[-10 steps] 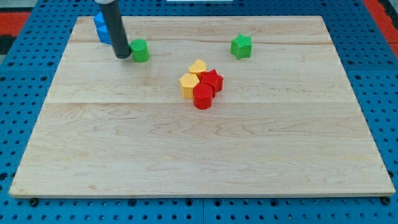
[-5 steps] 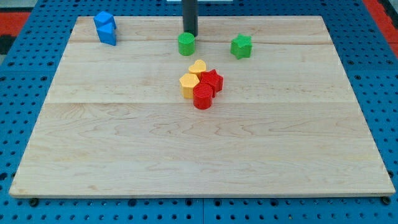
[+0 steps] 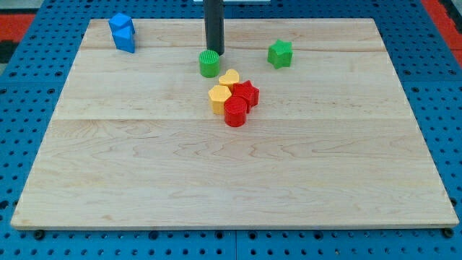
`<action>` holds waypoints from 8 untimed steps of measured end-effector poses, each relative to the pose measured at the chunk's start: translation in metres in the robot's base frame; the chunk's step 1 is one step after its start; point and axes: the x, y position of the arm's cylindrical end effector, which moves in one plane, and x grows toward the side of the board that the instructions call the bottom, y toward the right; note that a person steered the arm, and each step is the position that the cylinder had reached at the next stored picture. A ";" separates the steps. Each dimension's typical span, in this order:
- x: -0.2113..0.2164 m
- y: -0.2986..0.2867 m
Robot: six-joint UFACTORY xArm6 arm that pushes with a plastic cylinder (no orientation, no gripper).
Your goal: Slide the green circle closer to the green star
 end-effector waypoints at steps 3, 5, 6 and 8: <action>0.052 -0.052; 0.036 0.036; 0.027 0.062; 0.041 0.089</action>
